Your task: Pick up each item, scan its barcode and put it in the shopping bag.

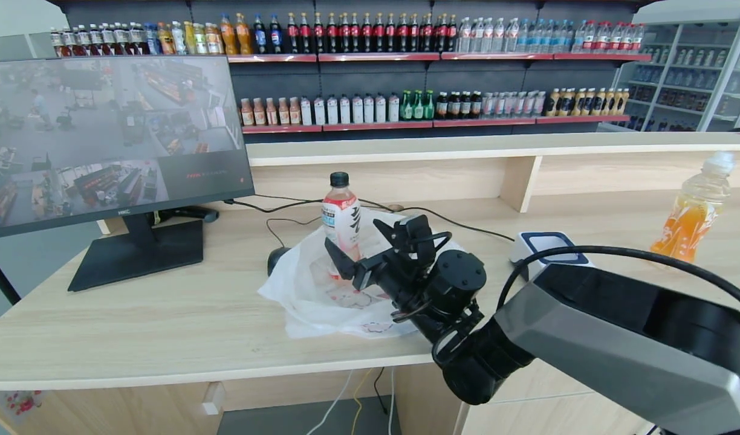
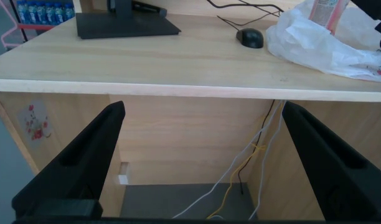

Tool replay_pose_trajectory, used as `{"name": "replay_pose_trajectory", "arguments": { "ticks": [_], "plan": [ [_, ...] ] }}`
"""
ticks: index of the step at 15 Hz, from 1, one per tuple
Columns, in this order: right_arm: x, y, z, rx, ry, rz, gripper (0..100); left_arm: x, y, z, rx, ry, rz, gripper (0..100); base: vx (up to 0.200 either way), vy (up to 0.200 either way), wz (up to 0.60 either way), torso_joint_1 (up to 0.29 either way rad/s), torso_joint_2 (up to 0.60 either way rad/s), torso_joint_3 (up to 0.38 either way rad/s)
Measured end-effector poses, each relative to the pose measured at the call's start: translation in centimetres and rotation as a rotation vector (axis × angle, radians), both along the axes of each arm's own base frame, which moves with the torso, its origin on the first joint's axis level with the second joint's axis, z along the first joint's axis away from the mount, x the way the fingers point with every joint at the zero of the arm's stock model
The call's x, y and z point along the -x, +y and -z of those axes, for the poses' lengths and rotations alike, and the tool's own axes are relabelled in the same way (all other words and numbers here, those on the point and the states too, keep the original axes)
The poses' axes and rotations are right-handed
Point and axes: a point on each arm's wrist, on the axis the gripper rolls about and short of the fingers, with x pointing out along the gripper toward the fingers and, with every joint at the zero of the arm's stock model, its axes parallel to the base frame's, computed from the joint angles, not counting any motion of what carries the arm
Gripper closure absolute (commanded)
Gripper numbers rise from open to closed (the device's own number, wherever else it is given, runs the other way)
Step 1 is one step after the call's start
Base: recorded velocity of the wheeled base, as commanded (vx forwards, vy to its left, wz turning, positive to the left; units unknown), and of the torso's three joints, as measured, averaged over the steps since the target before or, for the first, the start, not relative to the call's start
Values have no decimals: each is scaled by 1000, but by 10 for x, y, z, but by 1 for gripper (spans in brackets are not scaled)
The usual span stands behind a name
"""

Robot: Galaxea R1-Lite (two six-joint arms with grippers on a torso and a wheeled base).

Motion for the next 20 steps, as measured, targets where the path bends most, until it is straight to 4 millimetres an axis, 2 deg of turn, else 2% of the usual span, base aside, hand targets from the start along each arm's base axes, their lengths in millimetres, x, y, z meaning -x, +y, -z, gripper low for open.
{"name": "replay_pose_trajectory", "arguments": {
  "ticks": [3,8,11,17,20],
  "plan": [
    [25,-6,-27,-4,-19,-25,0,0,0,0,0,0,0,0,0,0,0,0,0,0],
    [77,-25,-38,77,28,-70,0,0,0,0,0,0,0,0,0,0,0,0,0,0],
    [93,-35,-50,77,23,-75,0,0,0,0,0,0,0,0,0,0,0,0,0,0],
    [124,-62,-44,138,91,-75,0,0,0,0,0,0,0,0,0,0,0,0,0,0],
    [141,-61,-42,155,103,-116,0,0,0,0,0,0,0,0,0,0,0,0,0,0]
  ]
}}
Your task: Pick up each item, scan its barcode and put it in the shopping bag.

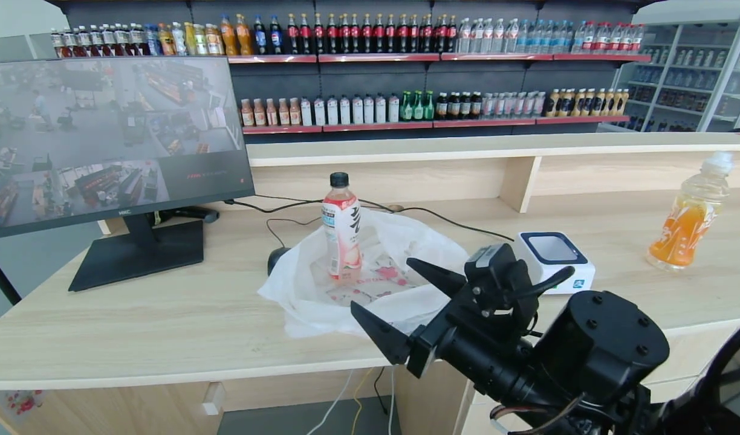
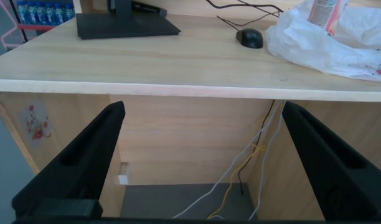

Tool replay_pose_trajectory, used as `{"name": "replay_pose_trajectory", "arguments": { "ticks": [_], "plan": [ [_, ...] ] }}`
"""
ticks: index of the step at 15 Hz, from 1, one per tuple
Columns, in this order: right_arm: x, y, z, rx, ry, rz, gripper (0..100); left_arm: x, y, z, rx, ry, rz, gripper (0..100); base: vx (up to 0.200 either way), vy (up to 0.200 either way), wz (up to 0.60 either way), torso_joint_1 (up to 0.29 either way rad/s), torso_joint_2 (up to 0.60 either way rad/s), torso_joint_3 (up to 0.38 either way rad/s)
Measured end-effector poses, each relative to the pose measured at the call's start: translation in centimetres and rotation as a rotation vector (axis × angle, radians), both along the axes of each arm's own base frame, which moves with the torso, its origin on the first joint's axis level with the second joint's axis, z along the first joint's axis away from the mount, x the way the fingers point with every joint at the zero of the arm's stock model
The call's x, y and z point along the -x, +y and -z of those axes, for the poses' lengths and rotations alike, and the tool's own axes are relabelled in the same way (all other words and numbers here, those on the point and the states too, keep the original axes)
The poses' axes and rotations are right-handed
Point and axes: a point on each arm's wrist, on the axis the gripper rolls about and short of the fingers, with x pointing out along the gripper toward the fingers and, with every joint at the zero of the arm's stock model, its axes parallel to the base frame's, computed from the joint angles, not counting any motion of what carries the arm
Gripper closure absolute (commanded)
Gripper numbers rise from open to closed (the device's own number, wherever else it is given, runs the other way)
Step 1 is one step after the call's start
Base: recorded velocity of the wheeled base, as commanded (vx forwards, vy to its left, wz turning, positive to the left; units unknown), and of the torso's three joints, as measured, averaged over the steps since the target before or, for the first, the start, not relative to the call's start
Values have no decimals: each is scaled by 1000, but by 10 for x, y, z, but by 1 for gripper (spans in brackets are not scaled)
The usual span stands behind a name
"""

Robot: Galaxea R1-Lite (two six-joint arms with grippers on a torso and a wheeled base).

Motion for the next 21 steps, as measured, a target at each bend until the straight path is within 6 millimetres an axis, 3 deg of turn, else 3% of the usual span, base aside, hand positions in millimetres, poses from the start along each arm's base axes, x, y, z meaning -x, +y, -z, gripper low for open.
{"name": "replay_pose_trajectory", "arguments": {
  "ticks": [5,10,21],
  "plan": [
    [19,-20,-9,-1,0,-4,0,0,0,0,0,0,0,0,0,0,0,0,0,0],
    [33,-59,-26,-36,-30,55,0,0,0,0,0,0,0,0,0,0,0,0,0,0],
    [34,-61,-46,-99,-90,59,0,0,0,0,-1,0,0,0,0,0,0,0,0,0]
  ]
}}
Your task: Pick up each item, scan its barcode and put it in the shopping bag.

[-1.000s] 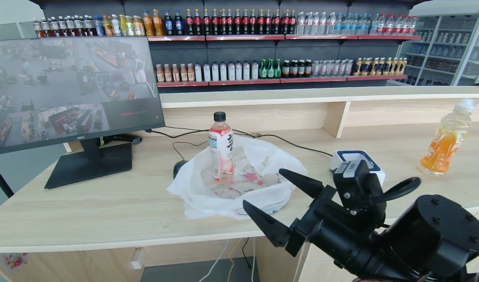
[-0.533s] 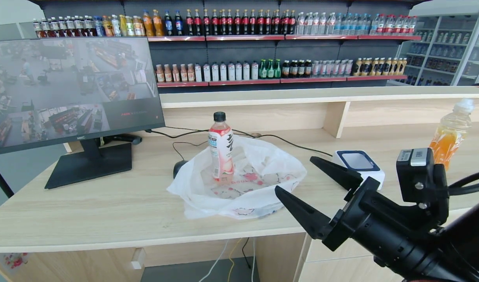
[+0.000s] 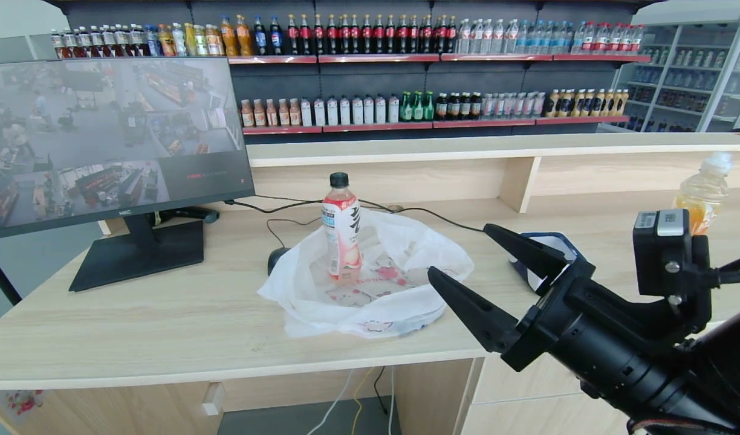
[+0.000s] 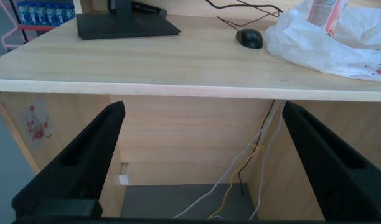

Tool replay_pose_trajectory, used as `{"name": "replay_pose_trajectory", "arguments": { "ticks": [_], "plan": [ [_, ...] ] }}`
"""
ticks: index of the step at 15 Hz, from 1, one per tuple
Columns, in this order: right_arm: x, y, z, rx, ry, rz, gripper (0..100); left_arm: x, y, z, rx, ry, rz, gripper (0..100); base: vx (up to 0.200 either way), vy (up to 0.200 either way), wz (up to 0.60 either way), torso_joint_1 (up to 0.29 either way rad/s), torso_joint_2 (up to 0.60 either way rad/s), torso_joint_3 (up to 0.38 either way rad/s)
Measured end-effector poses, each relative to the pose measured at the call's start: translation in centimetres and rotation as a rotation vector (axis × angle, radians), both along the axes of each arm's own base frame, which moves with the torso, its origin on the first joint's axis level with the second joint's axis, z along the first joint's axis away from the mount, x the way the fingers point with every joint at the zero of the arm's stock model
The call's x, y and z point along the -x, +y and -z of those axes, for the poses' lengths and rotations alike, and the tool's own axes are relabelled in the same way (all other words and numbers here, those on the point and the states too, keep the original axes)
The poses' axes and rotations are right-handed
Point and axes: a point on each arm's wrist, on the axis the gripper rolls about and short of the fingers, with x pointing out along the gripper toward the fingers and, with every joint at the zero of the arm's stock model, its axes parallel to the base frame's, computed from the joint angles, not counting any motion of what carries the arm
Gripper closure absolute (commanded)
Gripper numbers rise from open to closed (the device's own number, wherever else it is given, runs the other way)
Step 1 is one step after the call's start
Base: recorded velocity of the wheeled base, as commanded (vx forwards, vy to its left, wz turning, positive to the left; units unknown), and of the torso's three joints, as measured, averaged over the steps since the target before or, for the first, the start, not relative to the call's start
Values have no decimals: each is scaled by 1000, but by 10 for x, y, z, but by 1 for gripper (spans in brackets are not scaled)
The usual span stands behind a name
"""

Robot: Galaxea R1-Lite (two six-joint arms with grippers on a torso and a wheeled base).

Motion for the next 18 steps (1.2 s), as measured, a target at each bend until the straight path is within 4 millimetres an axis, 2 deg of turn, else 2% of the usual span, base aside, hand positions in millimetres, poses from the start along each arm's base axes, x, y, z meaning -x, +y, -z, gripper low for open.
{"name": "replay_pose_trajectory", "arguments": {
  "ticks": [5,18],
  "plan": [
    [1,-2,-4,-11,-11,2,0,0,0,0,-1,0,0,0,0,0,0,0,0,0],
    [1,-11,-1,-3,-2,28,0,0,0,0,0,0,0,0,0,-200,0,3,1,2]
  ]
}}
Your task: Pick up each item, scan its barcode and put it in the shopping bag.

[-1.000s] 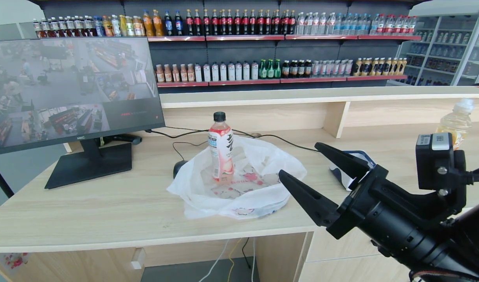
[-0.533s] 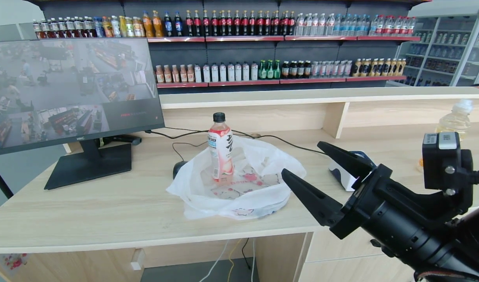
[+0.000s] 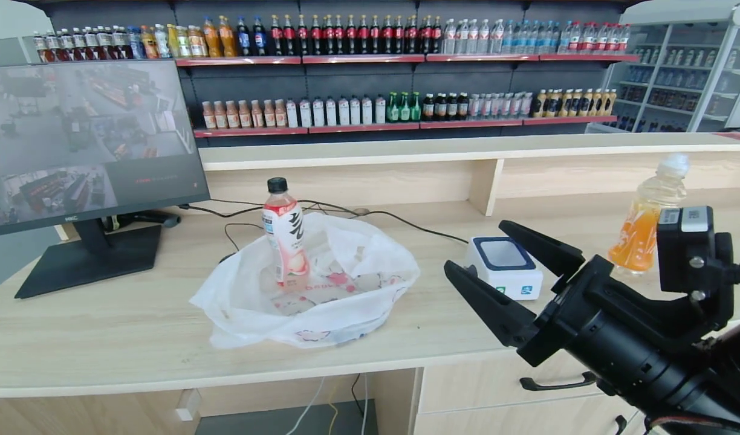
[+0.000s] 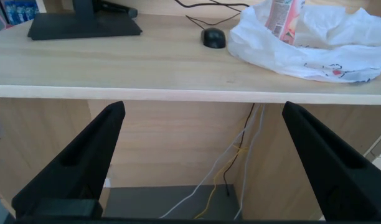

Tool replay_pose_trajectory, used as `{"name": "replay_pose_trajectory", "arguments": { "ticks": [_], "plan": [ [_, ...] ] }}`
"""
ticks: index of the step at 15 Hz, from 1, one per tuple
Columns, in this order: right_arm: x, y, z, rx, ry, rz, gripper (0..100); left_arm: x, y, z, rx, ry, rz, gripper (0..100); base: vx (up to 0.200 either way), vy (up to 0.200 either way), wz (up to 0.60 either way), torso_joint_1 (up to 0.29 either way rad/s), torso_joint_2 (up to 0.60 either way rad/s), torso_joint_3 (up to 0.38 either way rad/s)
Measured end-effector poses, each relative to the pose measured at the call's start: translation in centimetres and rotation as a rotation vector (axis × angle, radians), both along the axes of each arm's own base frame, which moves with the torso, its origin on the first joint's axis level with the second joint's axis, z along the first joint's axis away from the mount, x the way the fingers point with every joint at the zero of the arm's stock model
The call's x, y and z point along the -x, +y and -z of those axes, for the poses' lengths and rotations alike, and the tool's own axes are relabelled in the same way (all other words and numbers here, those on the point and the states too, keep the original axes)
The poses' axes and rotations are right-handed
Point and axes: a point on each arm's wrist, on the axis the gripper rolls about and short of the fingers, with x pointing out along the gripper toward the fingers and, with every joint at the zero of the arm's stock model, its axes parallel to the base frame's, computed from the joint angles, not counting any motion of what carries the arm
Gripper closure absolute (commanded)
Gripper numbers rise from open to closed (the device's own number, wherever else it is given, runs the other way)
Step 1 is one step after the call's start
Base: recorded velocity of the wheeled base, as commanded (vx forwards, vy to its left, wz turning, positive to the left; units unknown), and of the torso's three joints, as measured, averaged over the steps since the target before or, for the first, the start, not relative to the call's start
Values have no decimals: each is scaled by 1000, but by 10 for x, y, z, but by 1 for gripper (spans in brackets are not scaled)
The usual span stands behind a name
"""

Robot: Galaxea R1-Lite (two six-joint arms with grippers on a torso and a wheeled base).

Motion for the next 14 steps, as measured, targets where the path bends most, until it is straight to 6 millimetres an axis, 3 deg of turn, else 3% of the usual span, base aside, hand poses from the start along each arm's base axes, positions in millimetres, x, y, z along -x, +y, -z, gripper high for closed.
{"name": "replay_pose_trajectory", "arguments": {
  "ticks": [14],
  "plan": [
    [-4,3,4,13,13,4,0,0,0,0,0,0,0,0,0,-200,0,3,4,2]
  ]
}}
